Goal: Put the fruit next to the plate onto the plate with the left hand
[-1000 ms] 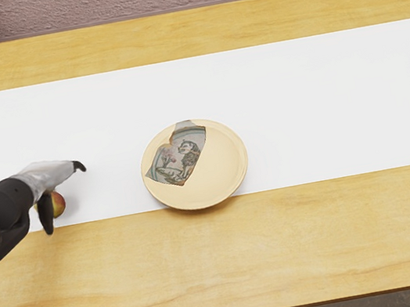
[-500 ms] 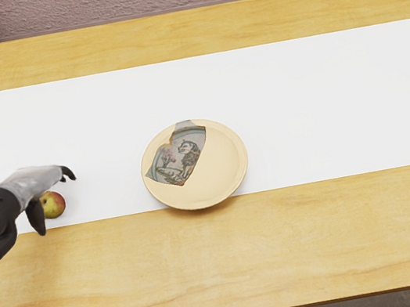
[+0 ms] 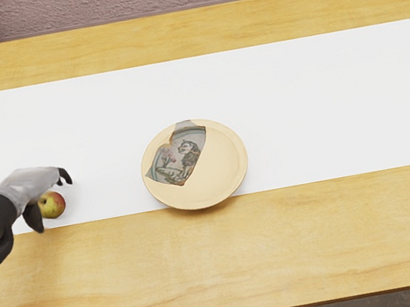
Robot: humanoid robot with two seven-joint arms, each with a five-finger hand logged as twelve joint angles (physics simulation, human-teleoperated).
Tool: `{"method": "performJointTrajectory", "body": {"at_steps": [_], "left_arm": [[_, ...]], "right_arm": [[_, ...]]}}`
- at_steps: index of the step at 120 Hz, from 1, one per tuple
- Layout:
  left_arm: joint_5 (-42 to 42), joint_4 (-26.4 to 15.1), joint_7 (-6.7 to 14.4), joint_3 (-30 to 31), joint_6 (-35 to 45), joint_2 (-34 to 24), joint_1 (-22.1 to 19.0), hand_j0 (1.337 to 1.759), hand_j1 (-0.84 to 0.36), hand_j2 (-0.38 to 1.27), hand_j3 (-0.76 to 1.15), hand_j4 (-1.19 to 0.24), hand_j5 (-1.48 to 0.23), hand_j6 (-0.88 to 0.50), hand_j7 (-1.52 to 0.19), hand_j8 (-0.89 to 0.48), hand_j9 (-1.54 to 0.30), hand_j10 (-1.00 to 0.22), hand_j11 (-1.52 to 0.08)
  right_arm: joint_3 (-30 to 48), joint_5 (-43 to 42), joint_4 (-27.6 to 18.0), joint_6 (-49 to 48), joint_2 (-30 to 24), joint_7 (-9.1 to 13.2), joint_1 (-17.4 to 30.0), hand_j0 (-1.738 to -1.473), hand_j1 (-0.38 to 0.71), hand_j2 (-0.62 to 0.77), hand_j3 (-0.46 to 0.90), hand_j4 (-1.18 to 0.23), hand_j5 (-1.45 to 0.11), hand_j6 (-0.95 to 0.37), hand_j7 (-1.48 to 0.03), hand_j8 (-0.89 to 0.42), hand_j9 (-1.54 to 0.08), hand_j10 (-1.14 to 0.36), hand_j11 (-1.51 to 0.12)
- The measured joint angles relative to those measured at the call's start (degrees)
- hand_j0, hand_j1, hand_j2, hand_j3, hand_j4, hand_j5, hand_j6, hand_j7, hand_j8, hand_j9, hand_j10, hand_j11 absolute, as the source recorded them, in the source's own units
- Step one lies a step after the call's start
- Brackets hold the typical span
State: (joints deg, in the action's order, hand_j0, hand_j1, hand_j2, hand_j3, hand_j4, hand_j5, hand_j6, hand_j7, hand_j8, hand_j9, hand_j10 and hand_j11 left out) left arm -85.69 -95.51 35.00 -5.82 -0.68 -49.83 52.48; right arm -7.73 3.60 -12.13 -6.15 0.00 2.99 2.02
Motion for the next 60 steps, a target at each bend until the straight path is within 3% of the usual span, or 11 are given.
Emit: {"method": "performJointTrajectory", "body": {"at_steps": [60], "left_arm": [[-0.5,0.0,0.0,0.0,0.9,0.3,-1.1,1.658,-0.20,0.10,0.00,-0.47,-0.61,-0.47,-0.61,-0.47,-0.61,-0.47,-0.60]], "right_arm": [[0.0,0.0,0.0,0.0,0.0,0.0,0.0,-1.658,-0.33,0.00,0.00,-0.01,-0.02,-0.01,-0.02,-0.01,-0.02,-0.01,-0.02]]}}
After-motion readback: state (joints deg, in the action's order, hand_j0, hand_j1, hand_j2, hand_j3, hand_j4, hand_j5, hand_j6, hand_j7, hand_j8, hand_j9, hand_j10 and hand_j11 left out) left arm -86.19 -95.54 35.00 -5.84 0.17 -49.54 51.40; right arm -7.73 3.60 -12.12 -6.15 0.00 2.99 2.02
